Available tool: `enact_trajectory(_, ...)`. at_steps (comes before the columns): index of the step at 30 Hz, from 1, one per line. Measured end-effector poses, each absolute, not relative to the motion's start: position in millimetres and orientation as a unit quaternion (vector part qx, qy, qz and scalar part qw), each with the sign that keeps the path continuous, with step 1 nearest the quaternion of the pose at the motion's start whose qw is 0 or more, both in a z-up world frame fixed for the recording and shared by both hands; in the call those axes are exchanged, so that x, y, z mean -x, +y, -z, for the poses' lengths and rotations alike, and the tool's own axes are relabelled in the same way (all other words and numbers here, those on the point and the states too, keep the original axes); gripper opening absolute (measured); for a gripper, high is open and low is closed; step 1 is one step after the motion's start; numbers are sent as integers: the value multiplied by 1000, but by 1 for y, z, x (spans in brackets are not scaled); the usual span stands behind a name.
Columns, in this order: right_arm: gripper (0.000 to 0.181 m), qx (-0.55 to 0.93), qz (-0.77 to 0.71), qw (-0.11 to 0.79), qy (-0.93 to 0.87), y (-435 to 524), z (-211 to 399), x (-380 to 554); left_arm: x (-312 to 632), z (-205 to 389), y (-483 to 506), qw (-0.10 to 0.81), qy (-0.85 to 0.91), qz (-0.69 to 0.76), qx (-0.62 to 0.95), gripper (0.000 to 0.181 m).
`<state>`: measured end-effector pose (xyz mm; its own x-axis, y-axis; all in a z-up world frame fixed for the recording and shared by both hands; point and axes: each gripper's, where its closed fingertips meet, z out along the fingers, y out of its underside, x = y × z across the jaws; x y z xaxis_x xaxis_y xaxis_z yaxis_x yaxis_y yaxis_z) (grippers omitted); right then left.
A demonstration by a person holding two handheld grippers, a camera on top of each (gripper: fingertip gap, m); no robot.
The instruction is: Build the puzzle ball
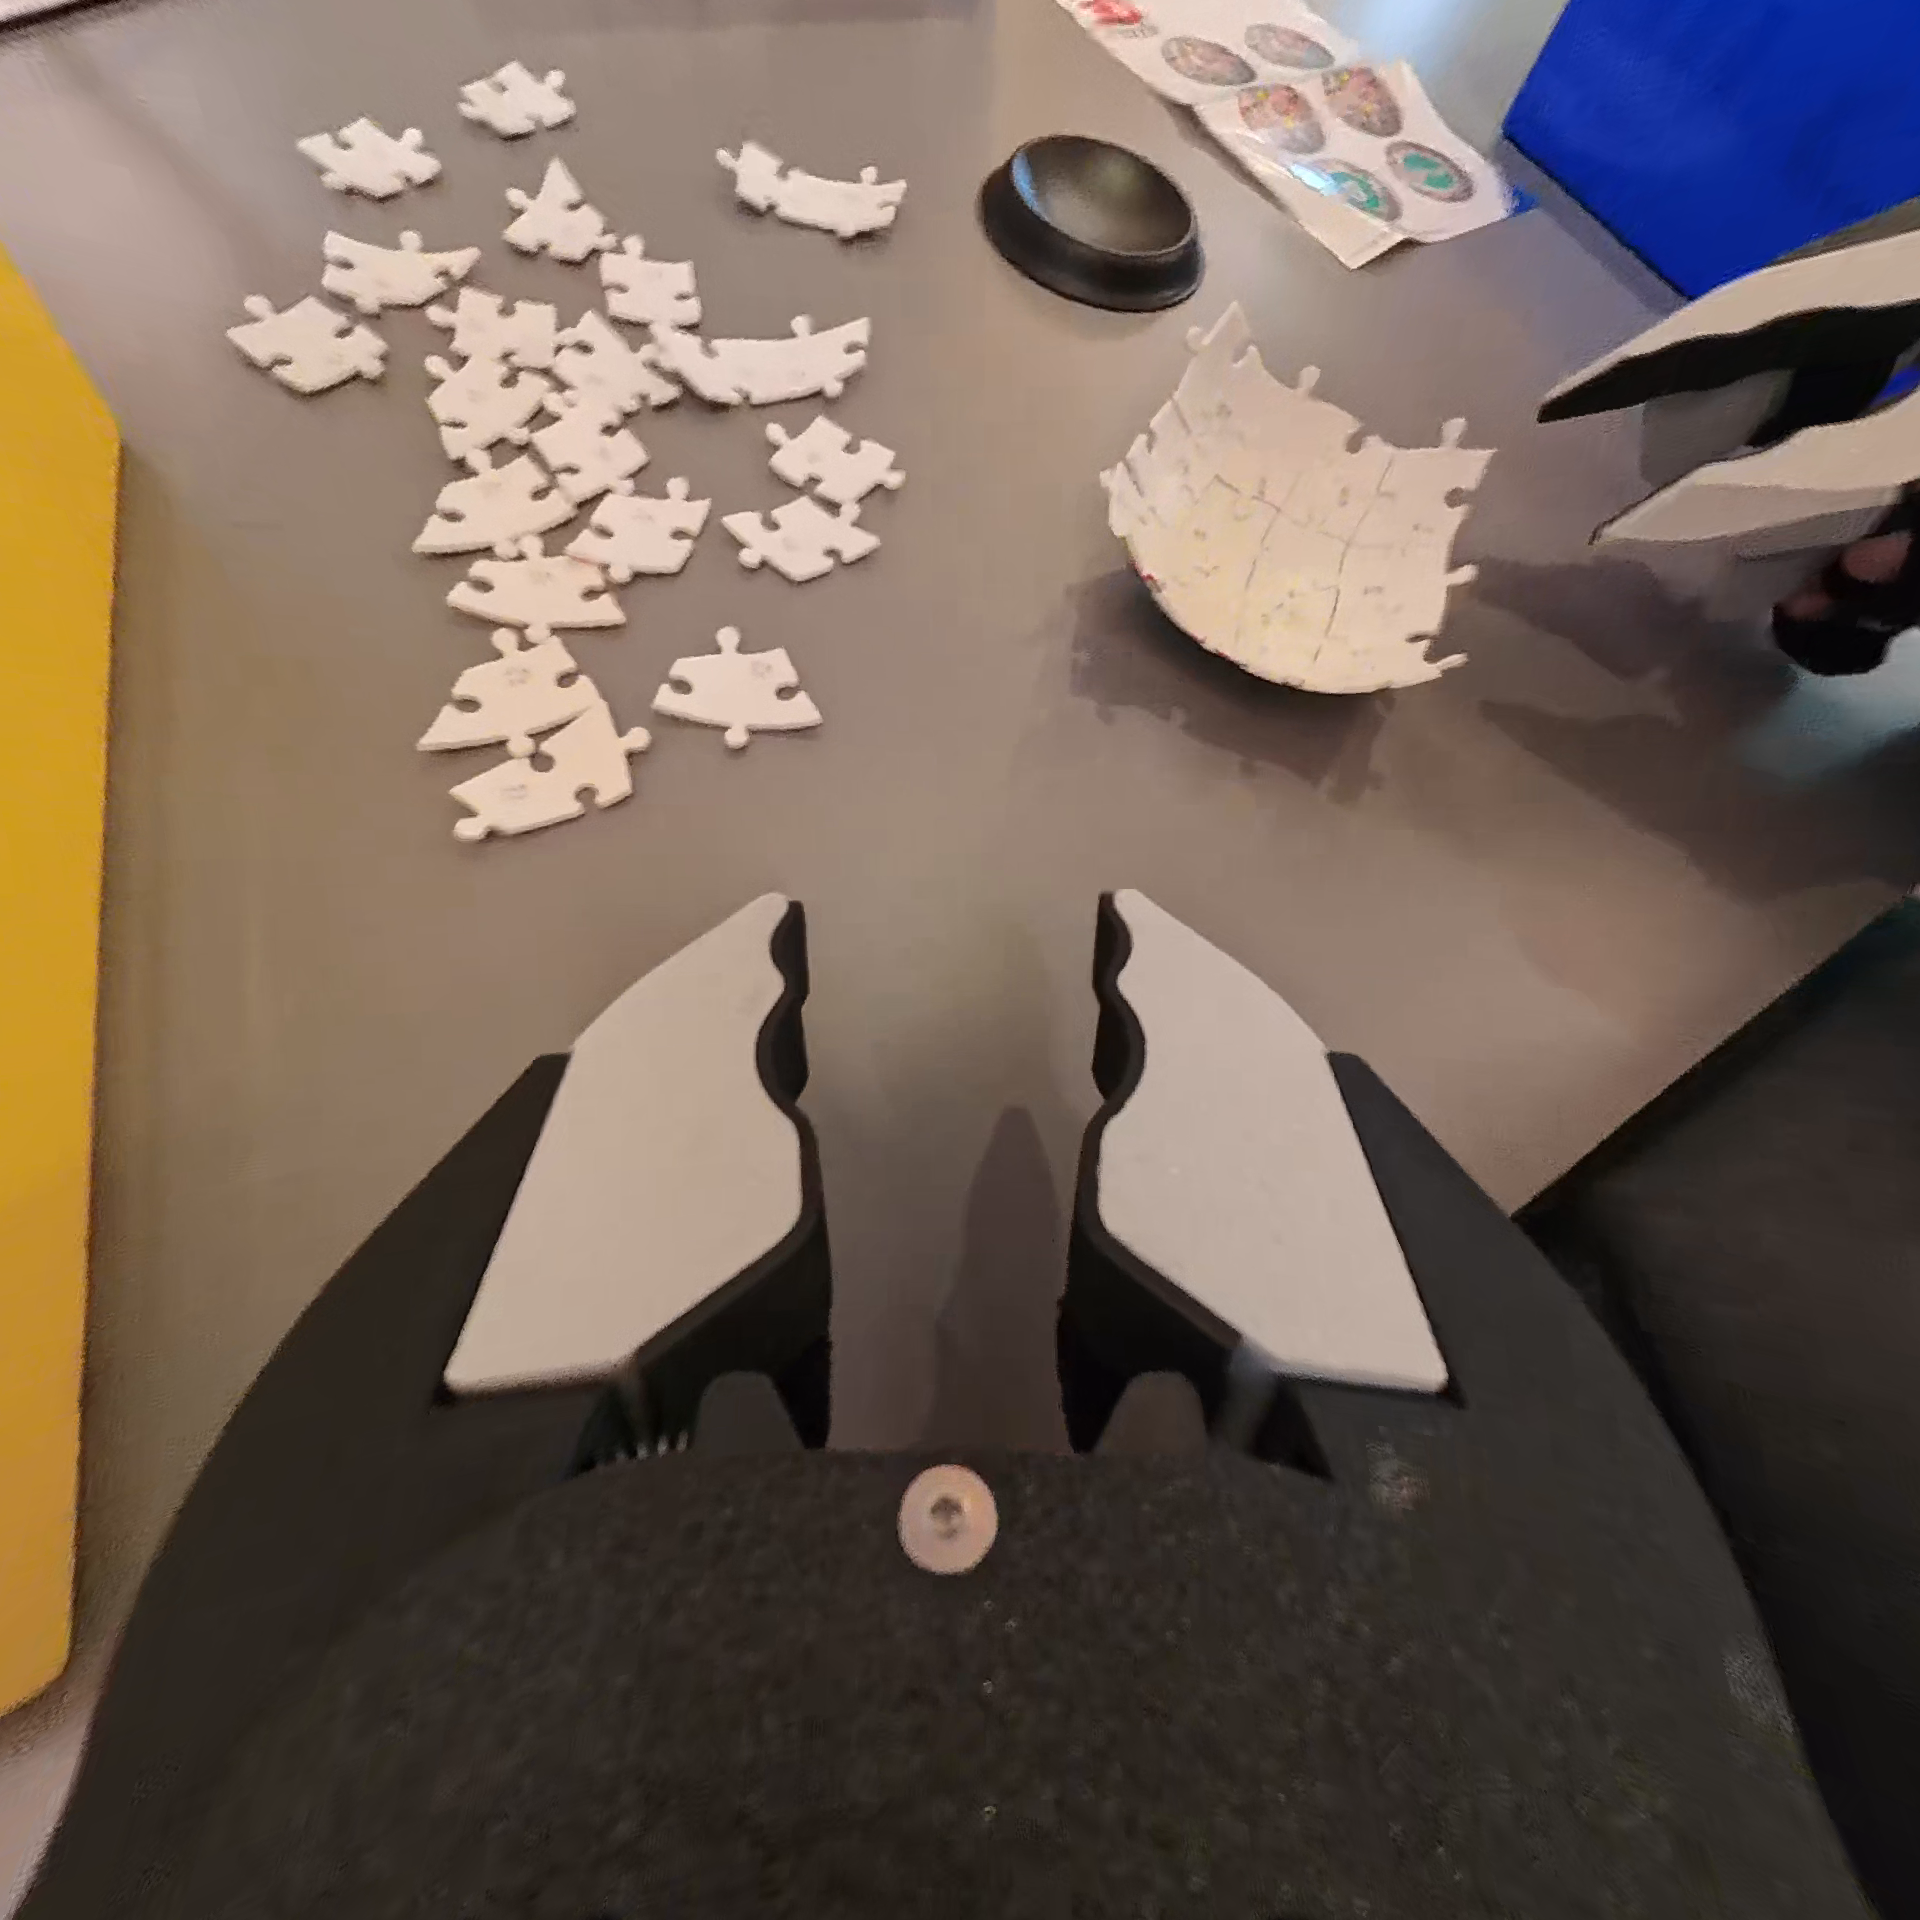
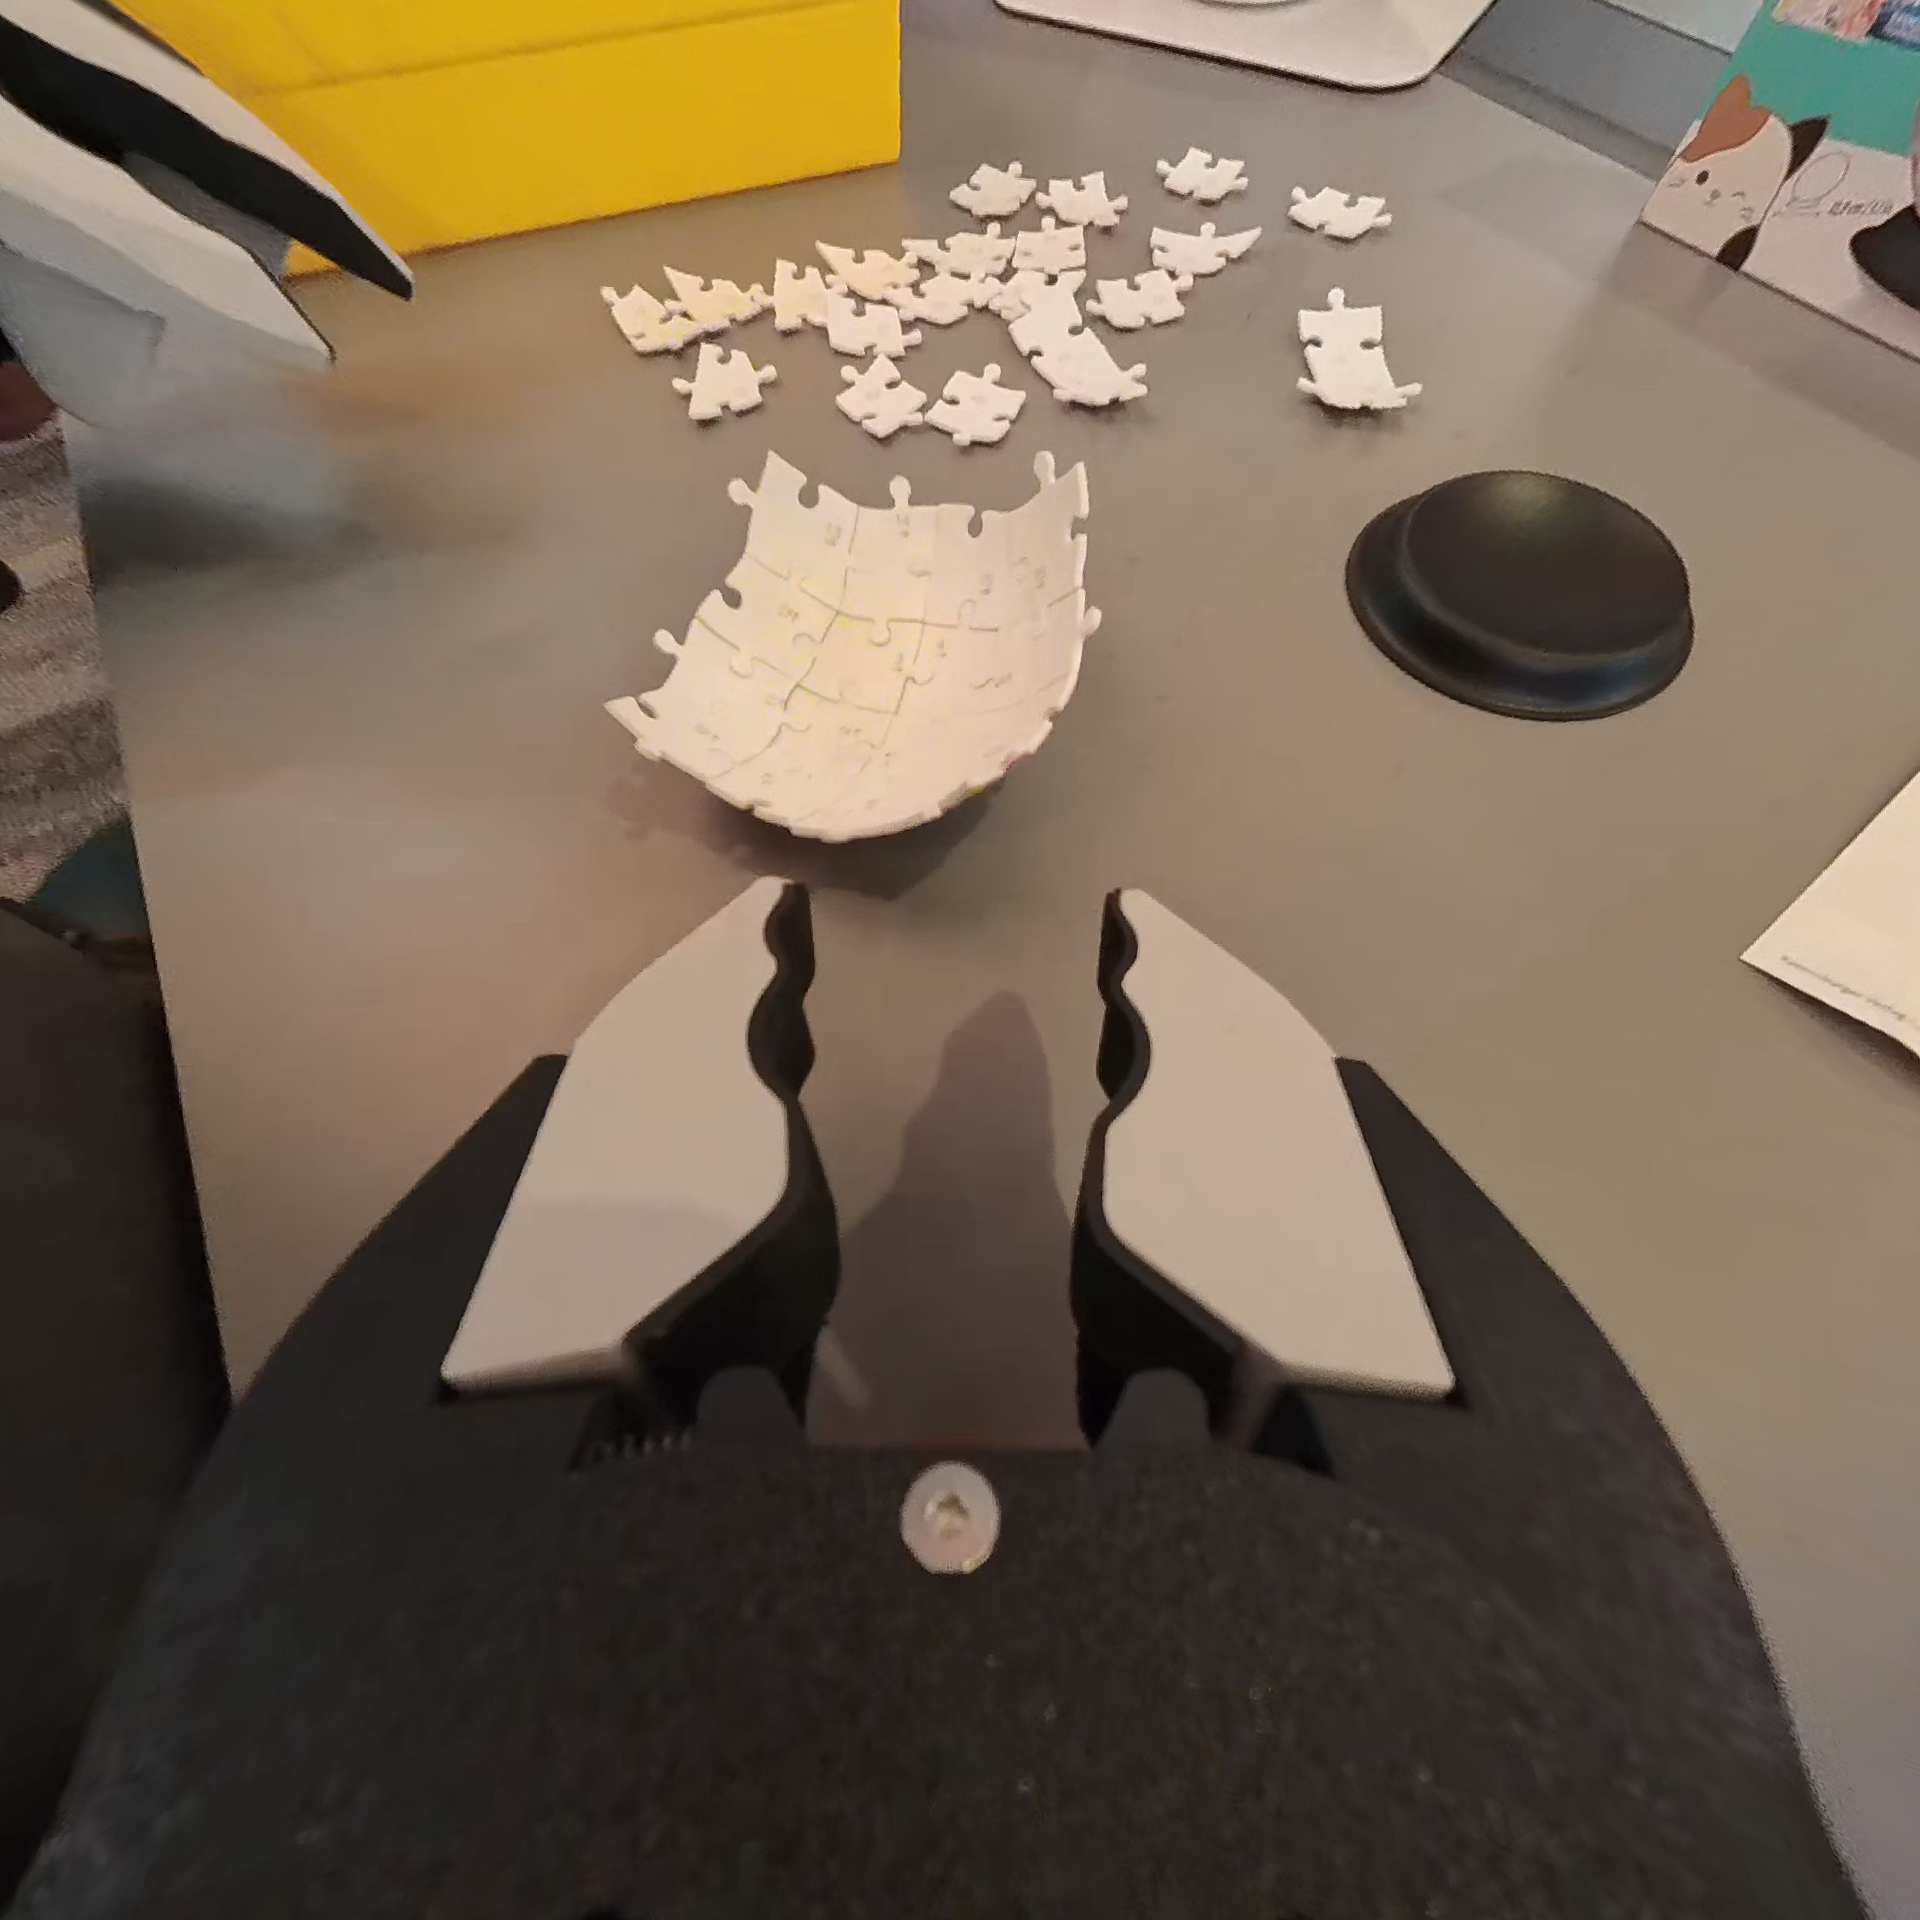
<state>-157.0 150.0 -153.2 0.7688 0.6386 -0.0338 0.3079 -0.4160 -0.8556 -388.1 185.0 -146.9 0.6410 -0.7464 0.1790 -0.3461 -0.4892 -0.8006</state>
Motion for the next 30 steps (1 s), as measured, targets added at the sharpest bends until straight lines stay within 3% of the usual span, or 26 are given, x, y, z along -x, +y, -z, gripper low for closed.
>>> enact_trajectory(10, 56, 815, -160, 466, -306, 175, 146, 162, 388, 131, 187, 389, 330, 297, 807, 50)
enact_trajectory(30, 48, 876, -201, 341, -277, 176, 126, 201, 379, 144, 195, 369, 379, 321, 785, 43)
